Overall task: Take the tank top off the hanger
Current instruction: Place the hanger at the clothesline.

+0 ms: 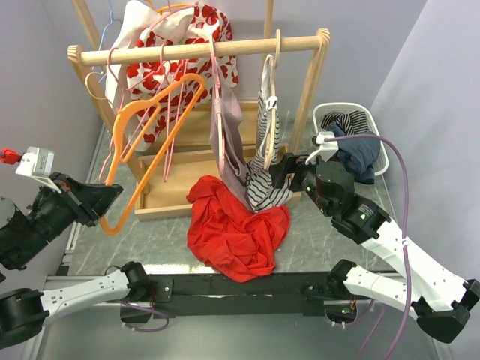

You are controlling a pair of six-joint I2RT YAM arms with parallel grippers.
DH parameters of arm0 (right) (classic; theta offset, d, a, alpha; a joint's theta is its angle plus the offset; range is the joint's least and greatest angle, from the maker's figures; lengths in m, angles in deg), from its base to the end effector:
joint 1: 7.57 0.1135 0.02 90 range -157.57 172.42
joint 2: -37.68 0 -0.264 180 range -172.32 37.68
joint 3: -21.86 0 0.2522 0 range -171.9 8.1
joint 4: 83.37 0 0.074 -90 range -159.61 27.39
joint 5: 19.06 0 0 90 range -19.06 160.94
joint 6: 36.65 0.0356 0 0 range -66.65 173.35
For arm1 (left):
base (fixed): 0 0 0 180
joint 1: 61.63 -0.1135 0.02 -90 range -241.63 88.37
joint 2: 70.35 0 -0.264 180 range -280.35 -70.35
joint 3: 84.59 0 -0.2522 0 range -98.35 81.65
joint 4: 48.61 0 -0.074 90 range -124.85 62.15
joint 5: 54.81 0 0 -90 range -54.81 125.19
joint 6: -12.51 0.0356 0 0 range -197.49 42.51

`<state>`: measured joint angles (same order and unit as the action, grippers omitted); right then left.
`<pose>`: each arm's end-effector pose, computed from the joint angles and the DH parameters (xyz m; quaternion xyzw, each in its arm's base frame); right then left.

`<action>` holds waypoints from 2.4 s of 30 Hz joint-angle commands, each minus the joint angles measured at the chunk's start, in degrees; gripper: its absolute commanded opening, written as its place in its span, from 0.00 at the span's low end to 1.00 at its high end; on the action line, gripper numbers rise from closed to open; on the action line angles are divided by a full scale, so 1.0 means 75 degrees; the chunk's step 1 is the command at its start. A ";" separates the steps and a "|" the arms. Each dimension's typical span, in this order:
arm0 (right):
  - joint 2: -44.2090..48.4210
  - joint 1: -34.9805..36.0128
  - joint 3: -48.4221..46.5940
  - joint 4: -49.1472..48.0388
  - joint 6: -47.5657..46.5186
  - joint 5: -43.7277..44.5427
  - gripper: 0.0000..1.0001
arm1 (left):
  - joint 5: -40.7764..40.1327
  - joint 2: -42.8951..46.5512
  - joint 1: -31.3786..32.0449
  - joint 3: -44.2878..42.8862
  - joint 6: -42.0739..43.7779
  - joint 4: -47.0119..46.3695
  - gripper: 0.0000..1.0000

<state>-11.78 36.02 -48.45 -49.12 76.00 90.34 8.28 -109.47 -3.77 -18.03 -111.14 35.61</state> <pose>0.1449 0.1216 0.3790 -0.0379 0.7797 0.2231 0.5839 0.0070 0.0191 0.5047 0.0097 0.7593 -0.3240 0.5642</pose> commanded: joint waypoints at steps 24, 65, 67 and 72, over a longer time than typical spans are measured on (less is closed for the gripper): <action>0.0582 -0.0351 0.0404 -0.0189 0.0015 0.0086 0.98 | -0.1309 -0.2273 -0.0778 -0.0409 0.1065 -0.1988 0.01; 0.0570 -0.0773 0.0556 -0.0330 -0.0091 -0.0161 0.98 | -0.1694 -0.3678 -0.0614 -0.1509 0.1534 -0.1766 0.01; 0.0570 -0.0820 0.0580 -0.0353 -0.0091 -0.0230 0.98 | -0.1988 -0.3971 -0.0393 -0.1674 0.1463 -0.1625 0.01; 0.0582 -0.0890 0.0662 -0.0388 -0.0056 -0.0289 0.98 | -0.3123 -0.4744 0.0112 -0.2574 0.1125 -0.0700 0.01</action>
<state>-8.23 30.01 -44.26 -49.66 75.98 88.42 -6.32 -141.81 -5.34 -31.45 -100.89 26.19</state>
